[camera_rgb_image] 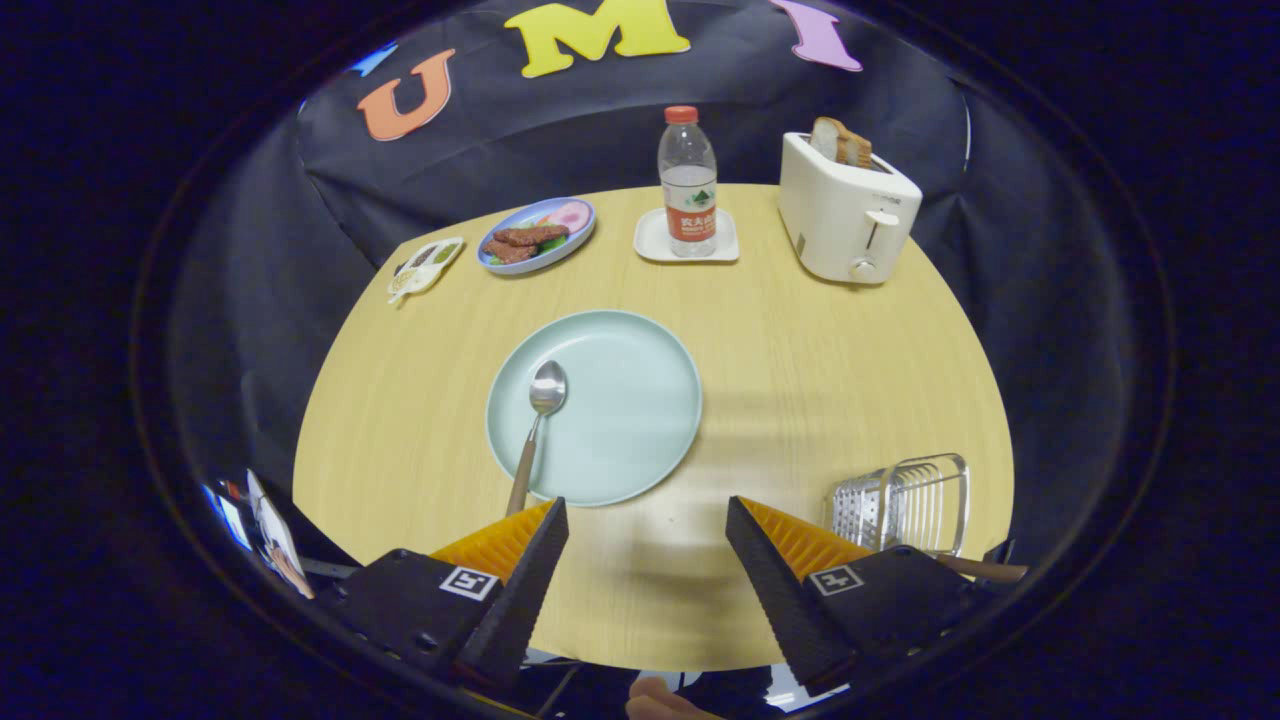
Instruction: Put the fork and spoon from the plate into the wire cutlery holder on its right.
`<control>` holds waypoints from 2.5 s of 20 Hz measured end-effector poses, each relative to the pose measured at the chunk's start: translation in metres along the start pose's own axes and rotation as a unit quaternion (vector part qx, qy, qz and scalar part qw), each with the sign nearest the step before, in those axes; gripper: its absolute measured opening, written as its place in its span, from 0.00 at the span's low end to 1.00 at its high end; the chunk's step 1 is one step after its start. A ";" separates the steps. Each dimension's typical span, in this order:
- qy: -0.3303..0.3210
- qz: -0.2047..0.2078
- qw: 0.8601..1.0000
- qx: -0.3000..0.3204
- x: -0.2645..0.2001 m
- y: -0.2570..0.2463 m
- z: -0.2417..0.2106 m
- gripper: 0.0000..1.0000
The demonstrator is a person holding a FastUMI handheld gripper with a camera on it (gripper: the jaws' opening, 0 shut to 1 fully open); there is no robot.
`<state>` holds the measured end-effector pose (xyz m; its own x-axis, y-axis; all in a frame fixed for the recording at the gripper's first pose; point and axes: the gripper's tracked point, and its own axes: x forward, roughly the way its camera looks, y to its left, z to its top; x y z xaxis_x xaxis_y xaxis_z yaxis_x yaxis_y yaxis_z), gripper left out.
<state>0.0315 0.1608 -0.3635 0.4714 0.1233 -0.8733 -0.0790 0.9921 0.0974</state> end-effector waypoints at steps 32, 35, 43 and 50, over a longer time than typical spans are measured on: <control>-0.072 -0.022 0.996 0.056 0.062 0.074 0.006 0.07; -0.075 -0.026 0.996 0.044 0.044 0.051 0.009 0.01; -0.092 -0.036 0.993 0.058 -0.015 -0.029 0.021 0.01; -0.102 -0.057 0.992 0.050 -0.065 -0.113 0.013 0.01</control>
<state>0.0213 0.0407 -0.3117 0.6415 0.0024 -0.7671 0.0681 0.9959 0.0601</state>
